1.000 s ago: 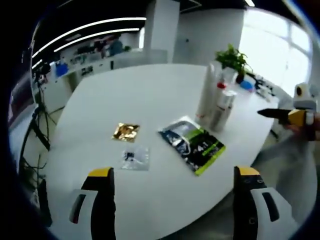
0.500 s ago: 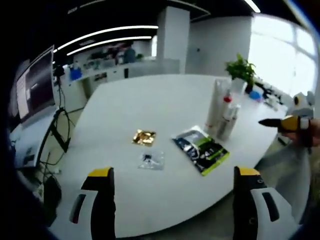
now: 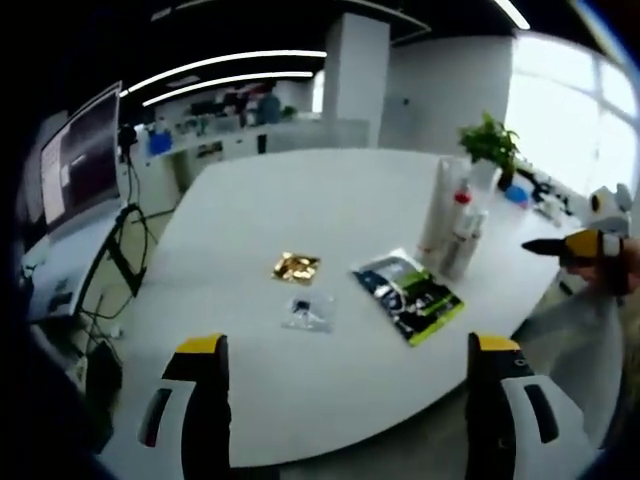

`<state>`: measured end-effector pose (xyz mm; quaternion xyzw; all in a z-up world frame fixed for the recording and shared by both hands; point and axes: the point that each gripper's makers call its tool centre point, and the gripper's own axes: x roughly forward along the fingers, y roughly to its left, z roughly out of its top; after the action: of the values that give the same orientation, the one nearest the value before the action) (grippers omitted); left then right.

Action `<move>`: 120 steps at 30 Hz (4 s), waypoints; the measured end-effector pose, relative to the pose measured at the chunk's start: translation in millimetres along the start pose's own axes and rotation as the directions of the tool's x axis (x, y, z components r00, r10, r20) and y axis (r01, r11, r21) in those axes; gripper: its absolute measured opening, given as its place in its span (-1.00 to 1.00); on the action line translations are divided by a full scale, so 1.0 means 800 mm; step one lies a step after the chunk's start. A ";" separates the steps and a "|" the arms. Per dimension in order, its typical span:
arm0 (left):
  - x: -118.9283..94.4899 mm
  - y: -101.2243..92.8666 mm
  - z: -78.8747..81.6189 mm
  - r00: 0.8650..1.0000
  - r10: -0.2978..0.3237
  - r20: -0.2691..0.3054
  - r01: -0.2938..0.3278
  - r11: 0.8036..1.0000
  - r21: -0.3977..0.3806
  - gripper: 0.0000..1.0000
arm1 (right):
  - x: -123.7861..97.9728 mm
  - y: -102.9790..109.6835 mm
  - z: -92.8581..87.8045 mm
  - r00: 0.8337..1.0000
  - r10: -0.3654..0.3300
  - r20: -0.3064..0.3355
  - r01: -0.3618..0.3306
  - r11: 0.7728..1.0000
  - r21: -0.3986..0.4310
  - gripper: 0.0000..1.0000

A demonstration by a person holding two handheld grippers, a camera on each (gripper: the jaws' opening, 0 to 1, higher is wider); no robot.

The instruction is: Arrange the skincare products in the storage area until every visible bottle or jar stands upright without overlapping.

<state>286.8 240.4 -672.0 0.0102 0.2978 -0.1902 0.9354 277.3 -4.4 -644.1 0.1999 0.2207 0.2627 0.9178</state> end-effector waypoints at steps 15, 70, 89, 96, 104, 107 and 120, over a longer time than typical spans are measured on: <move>0.012 -0.001 -0.006 0.999 -0.006 -0.044 0.006 1.000 0.013 0.94 | -0.001 -0.003 -0.001 1.000 -0.003 -0.005 0.003 1.000 0.007 0.94; 0.161 0.053 -0.033 0.948 -0.021 -0.317 0.059 0.992 0.109 0.34 | -0.004 -0.018 0.003 0.999 -0.050 0.016 0.050 0.998 0.042 0.88; 0.184 0.054 -0.040 0.927 -0.018 -0.374 0.082 0.984 0.156 -0.11 | -0.007 -0.026 0.006 0.996 -0.078 0.032 0.076 0.996 0.053 0.87; 0.186 0.053 -0.037 0.928 -0.019 -0.372 0.083 0.984 0.156 -0.13 | -0.006 -0.026 0.005 0.997 -0.078 0.027 0.076 0.996 0.056 0.87; 0.177 0.045 -0.033 0.928 0.000 -0.372 0.058 0.988 0.145 -0.24 | -0.006 -0.025 0.005 0.997 -0.075 0.025 0.073 0.996 0.058 0.87; 0.172 0.044 -0.031 0.928 0.028 -0.372 0.027 0.989 0.142 -0.25 | -0.006 -0.025 0.005 0.997 -0.073 0.026 0.071 0.996 0.057 0.86; 0.145 0.021 -0.021 0.942 0.051 -0.331 -0.061 0.998 -0.019 -0.25 | -0.006 -0.018 0.005 0.999 -0.042 0.030 0.040 0.998 0.054 0.84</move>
<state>371.0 217.7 -752.5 0.0369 0.4525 -0.1550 0.8774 281.4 -19.3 -646.3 0.2240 0.2176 0.2348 0.9205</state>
